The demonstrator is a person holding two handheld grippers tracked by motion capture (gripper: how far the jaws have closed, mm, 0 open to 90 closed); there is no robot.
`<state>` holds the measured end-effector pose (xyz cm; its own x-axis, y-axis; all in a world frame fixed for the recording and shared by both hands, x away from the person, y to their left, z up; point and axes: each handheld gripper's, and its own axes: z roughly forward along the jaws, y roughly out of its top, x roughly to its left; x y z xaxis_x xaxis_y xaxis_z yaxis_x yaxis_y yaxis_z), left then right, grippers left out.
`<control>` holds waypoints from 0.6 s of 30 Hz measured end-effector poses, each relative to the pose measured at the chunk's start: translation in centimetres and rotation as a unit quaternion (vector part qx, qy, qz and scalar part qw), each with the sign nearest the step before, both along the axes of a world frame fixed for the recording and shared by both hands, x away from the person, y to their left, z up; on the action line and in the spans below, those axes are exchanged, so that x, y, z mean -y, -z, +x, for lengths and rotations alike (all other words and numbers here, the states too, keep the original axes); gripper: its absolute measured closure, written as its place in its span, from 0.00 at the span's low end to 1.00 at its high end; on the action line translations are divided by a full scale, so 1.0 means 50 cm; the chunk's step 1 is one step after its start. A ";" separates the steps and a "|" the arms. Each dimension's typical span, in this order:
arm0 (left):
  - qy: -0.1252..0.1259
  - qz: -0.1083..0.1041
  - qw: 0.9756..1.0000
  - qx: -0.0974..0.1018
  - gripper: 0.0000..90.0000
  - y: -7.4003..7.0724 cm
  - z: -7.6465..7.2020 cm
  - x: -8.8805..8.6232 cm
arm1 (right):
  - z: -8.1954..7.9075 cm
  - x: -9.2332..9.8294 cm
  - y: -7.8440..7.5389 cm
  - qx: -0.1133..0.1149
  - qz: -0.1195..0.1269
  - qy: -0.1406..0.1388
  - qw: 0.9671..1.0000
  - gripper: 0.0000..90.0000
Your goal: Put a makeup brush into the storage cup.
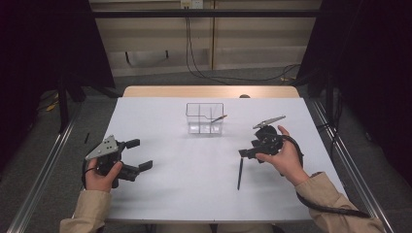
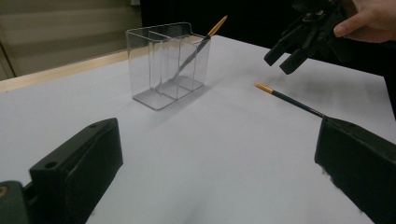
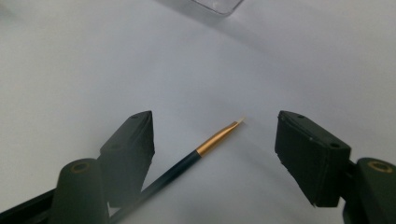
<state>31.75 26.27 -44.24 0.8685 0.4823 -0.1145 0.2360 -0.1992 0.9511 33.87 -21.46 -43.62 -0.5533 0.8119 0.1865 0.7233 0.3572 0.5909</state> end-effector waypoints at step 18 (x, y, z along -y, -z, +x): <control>0.006 -0.001 1.000 0.000 0.01 0.001 0.002 0.003 | 0.003 -0.029 0.029 -0.056 -0.045 -0.002 0.997 0.46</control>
<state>31.88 26.12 -44.29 0.8742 0.4717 -0.1149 0.2333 -0.2005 0.9515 34.02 -20.01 -45.05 -0.5362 0.8259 0.1742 0.7813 0.4076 0.4727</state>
